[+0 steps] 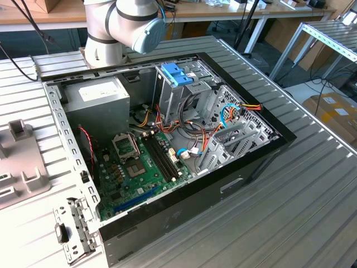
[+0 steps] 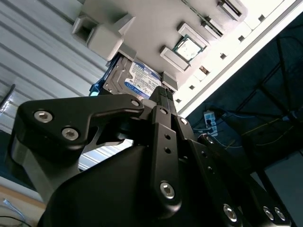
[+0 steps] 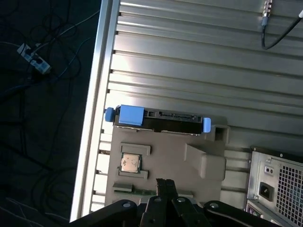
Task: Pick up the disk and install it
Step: 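Pick up the disk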
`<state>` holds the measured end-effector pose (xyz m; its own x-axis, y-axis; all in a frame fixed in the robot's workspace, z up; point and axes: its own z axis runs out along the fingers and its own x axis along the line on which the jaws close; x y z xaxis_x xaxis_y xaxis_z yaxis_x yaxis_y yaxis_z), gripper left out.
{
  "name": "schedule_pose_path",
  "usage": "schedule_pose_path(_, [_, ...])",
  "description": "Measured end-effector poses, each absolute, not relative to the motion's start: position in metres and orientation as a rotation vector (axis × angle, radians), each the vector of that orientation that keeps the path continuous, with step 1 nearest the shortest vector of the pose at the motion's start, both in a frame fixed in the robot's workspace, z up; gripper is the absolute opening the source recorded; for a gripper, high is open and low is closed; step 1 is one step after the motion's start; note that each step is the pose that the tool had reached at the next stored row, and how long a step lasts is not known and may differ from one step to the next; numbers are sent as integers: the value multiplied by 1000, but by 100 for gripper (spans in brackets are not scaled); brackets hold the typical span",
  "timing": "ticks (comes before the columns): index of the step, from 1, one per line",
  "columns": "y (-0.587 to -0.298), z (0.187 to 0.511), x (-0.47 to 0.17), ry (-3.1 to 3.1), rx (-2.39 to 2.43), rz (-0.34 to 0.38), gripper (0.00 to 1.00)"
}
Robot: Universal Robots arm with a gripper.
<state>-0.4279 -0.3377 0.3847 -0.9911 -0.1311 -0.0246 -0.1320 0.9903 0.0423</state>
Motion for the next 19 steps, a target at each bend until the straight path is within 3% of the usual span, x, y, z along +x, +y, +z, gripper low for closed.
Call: schedule_pose_path(19, [-338, 385, -428, 3097, -392, 70, 11])
